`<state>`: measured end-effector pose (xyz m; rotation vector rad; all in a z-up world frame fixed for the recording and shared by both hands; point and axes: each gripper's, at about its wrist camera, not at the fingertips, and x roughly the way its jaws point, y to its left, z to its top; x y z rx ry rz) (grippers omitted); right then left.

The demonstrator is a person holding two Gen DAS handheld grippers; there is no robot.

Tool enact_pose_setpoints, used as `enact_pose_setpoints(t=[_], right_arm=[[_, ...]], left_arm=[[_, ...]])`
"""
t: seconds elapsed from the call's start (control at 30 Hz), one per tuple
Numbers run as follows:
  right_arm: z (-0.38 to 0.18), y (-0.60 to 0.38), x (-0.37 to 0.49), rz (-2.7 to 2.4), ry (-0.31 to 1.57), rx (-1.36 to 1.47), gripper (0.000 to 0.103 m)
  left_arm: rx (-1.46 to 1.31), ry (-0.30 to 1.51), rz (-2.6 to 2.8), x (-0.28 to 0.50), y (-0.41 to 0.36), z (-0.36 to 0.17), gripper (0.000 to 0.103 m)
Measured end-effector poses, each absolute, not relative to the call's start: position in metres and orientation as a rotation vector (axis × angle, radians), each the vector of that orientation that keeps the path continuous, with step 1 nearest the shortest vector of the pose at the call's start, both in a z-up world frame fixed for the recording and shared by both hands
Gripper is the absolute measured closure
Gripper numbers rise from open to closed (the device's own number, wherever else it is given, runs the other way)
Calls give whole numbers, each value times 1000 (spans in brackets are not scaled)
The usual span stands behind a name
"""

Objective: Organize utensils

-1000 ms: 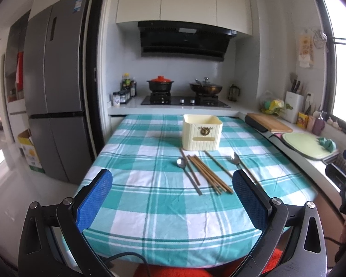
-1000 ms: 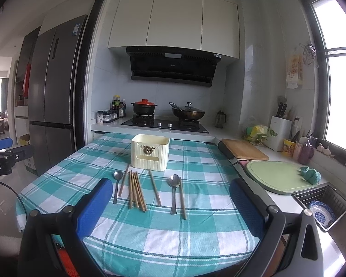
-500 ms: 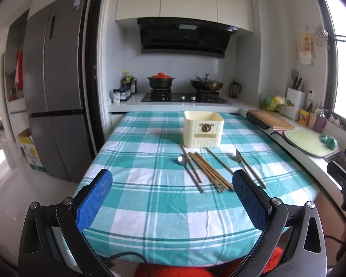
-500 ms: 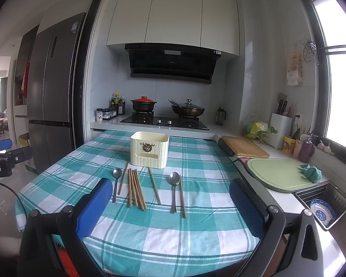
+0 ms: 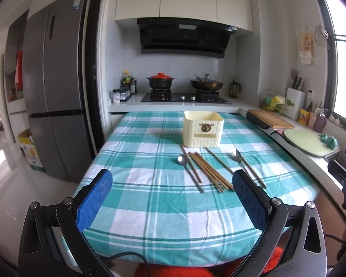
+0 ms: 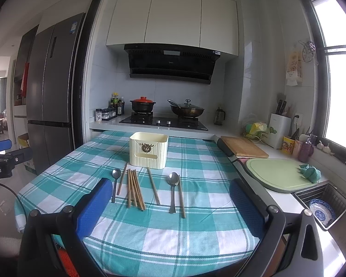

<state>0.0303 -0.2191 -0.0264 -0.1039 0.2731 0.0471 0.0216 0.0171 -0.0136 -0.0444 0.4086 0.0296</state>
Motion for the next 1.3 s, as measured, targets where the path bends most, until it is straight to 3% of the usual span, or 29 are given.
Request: enact_pose_setpoints(t=[1.3], right_arm=[[-30, -224, 27, 38, 275, -97, 0]], left_arm=[[-35, 421, 29, 23, 15, -16, 0]])
